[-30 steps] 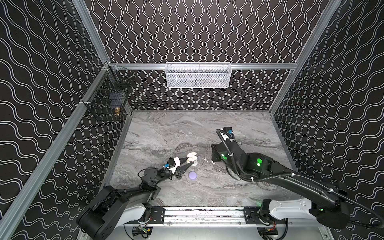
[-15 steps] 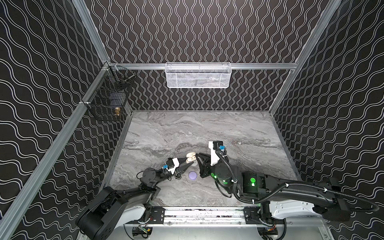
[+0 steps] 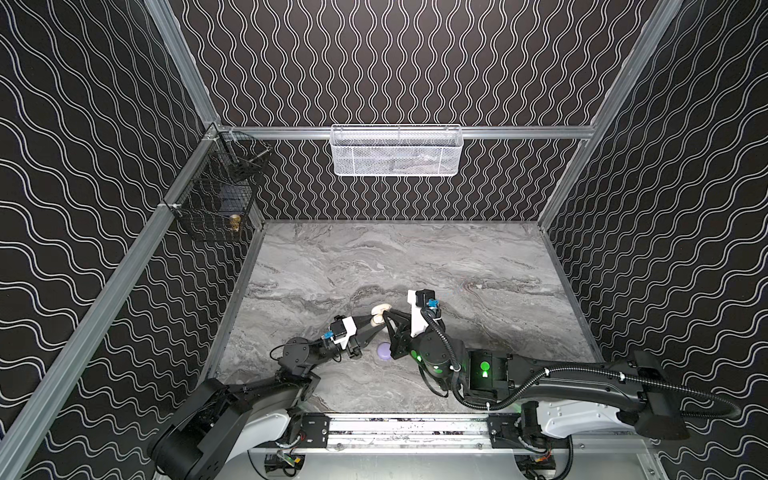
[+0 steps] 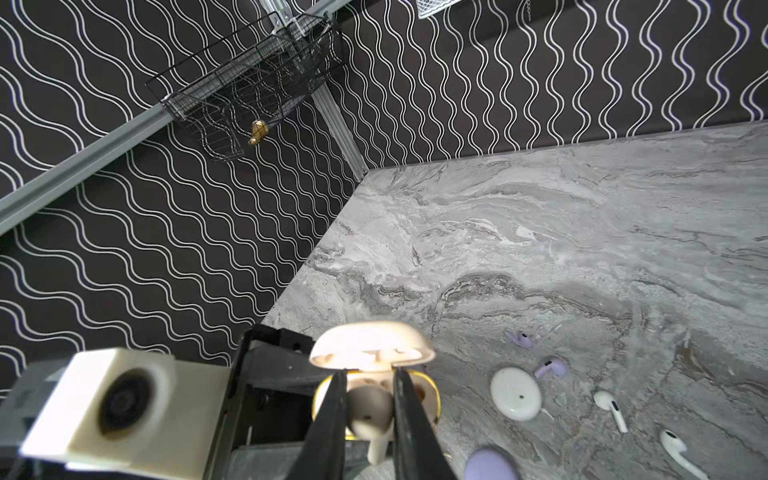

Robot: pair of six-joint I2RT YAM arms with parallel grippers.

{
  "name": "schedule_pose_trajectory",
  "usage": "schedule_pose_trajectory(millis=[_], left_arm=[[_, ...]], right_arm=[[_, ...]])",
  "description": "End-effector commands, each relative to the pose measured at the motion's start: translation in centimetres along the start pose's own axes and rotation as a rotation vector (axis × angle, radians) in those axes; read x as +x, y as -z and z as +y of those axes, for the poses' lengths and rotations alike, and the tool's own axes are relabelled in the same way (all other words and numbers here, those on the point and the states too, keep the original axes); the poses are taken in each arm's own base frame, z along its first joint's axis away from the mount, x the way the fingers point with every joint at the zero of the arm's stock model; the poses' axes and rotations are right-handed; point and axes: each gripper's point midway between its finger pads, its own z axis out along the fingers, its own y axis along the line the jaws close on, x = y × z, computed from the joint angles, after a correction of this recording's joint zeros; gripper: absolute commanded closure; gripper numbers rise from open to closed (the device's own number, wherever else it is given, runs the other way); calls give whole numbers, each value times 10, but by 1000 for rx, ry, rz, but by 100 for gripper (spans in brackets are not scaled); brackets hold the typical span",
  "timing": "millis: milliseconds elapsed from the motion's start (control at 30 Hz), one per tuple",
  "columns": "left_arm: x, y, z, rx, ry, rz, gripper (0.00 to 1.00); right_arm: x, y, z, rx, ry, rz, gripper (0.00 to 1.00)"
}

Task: Insert the wireless bluetooth earbuds into the charging case

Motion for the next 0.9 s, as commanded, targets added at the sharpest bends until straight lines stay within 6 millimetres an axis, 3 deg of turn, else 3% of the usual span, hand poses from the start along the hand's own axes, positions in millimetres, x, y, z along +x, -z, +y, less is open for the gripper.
schedule_pose_trajectory(millis=[0, 400, 867], left_arm=[[-7, -2, -1, 14, 3, -22, 100], [-7, -2, -2, 15, 12, -19, 100], [-10, -3, -1, 20, 37, -24, 100]], right_arm=[[-12, -1, -2, 9, -31, -69, 97], [-19, -4, -12, 24, -24, -131, 100], [-21, -2, -6, -58, 89, -247, 100]])
